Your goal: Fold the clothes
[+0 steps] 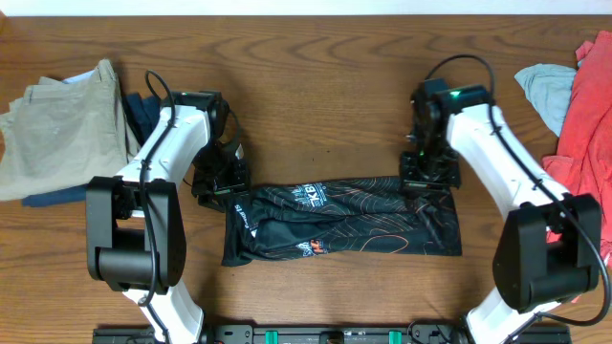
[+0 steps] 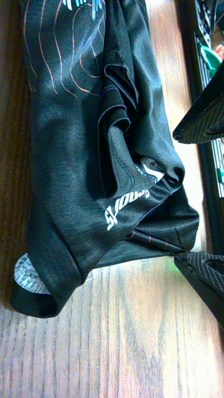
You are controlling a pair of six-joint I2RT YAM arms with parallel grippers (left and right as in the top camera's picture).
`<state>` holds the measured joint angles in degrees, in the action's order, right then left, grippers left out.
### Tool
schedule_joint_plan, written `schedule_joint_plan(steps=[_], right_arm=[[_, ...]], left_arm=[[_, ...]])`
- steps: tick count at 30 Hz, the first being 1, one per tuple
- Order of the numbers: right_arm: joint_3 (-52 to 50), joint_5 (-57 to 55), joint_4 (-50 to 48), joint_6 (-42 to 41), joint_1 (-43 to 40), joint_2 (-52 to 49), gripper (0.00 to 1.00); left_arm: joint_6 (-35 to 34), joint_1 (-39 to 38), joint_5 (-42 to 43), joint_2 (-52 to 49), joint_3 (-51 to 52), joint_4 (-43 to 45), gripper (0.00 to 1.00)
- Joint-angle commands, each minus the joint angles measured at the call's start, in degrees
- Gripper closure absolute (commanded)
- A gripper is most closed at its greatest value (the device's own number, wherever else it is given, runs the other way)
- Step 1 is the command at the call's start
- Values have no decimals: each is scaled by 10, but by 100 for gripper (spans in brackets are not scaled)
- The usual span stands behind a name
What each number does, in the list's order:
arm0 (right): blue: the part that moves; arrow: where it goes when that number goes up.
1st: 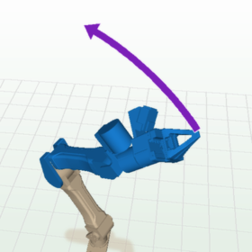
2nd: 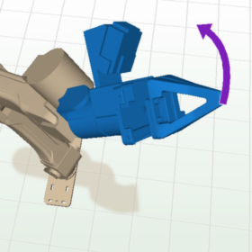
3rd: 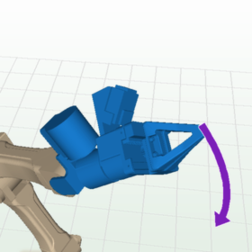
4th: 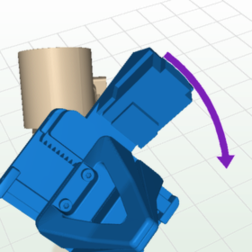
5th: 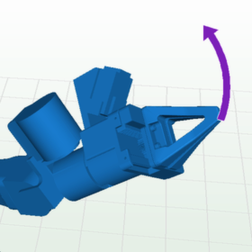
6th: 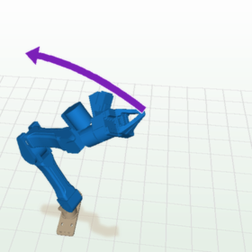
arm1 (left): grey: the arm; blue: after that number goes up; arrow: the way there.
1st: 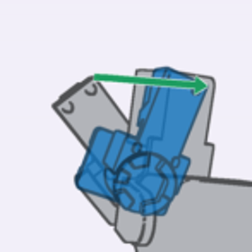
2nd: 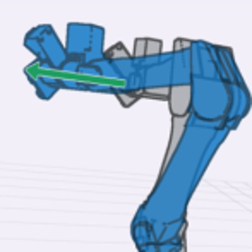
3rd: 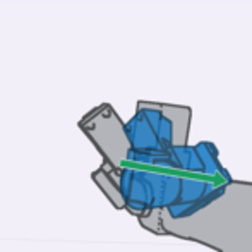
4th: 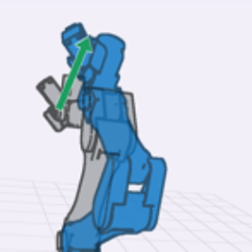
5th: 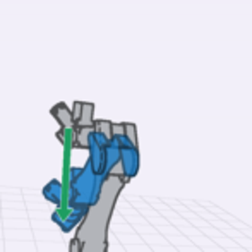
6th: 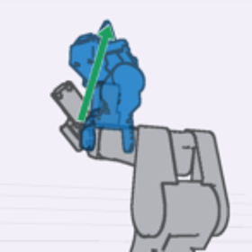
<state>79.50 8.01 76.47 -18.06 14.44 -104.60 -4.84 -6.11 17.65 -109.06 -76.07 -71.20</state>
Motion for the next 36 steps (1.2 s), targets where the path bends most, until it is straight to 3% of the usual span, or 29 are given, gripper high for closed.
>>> schedule_joint_plan(steps=[1, 4, 7, 9, 10, 15, 20, 25, 36], right_arm=[[3, 4, -5, -30, 30, 10, 99], [3, 10, -10, -36, 57, 10, 92], [3, 36, -10, -35, 77, 10, 72], [3, 47, -12, -25, 87, 10, 53], [3, 42, -14, -16, 92, 10, 50], [3, -24, -14, -15, 97, 10, 47], [3, -116, -1, -66, 88, 10, 46], [-12, -121, -7, -54, 86, 10, 53], [-131, -97, -101, -40, 87, 10, 55]], left_arm=[[1, 3, -3, 9, 3, 2, 42], [1, 3, -3, 9, 3, 2, 42], [1, 3, -3, 9, 3, 2, 42], [1, 3, -3, 9, 3, 2, 42], [1, 3, -3, 9, 3, 2, 42], [1, 3, -3, 9, 3, 2, 42], [1, 3, -3, 9, 3, 2, 42], [1, 3, -3, 9, 3, 2, 42], [1, 3, -3, 9, 3, 2, 42]])
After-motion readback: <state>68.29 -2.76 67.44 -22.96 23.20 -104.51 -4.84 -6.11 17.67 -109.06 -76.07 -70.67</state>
